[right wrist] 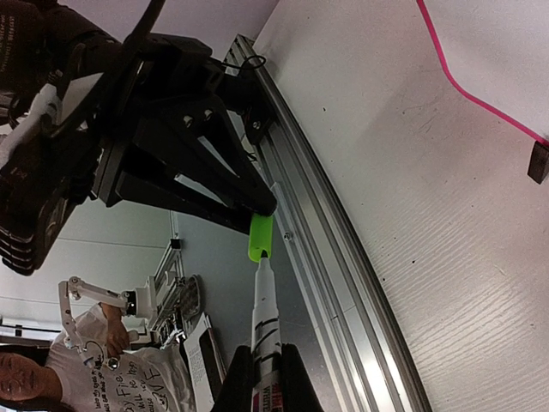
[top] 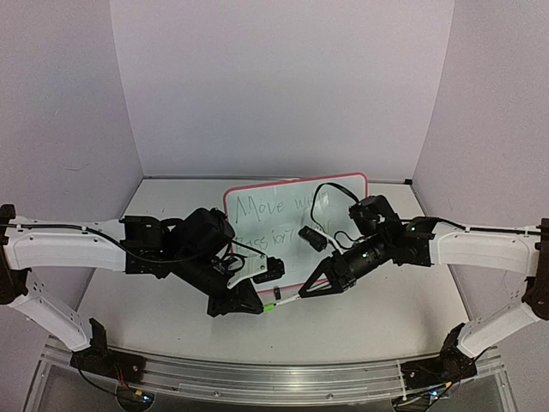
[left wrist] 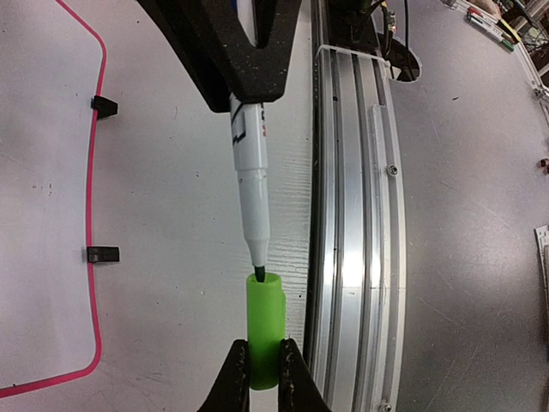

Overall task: Write a sentence on the whiteboard
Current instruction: Insert the whiteboard marker without the cap into the pen cap.

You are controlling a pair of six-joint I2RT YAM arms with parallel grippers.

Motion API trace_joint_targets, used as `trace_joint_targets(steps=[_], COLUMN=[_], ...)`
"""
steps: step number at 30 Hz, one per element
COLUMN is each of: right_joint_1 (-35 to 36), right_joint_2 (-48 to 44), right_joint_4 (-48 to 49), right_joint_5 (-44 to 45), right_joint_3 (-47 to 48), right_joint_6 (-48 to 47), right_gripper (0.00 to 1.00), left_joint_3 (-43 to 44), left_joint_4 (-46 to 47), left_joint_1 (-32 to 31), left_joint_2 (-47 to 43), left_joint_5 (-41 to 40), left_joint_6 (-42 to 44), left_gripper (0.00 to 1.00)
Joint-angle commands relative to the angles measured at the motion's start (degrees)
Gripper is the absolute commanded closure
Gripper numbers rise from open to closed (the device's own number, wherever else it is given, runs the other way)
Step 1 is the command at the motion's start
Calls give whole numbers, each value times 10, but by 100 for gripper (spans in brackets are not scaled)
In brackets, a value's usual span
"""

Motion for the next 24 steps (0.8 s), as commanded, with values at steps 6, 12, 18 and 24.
trace_joint_targets(steps=[6,12,18,24], right_joint_1=[10,16,21,26], right_joint_2=[6,15,19,26], right_joint_4=[26,44,56,61], right_joint_5=[-10,-20,-26,-30], right_joint_3=[23,27,28,34], right_joint_6=[3,10,16,16], right_gripper=[100,100,100,100], left_joint_3=[23,22,23,25], left_joint_4=[24,28,39,64], left_joint_1=[-3,-3,-3,-3], left_joint_2=[-12,-18,-30,-44], left_joint_5=[15,25,29,36], left_joint_6=[-4,-8,-15,-28], left_gripper=[100,100,100,100])
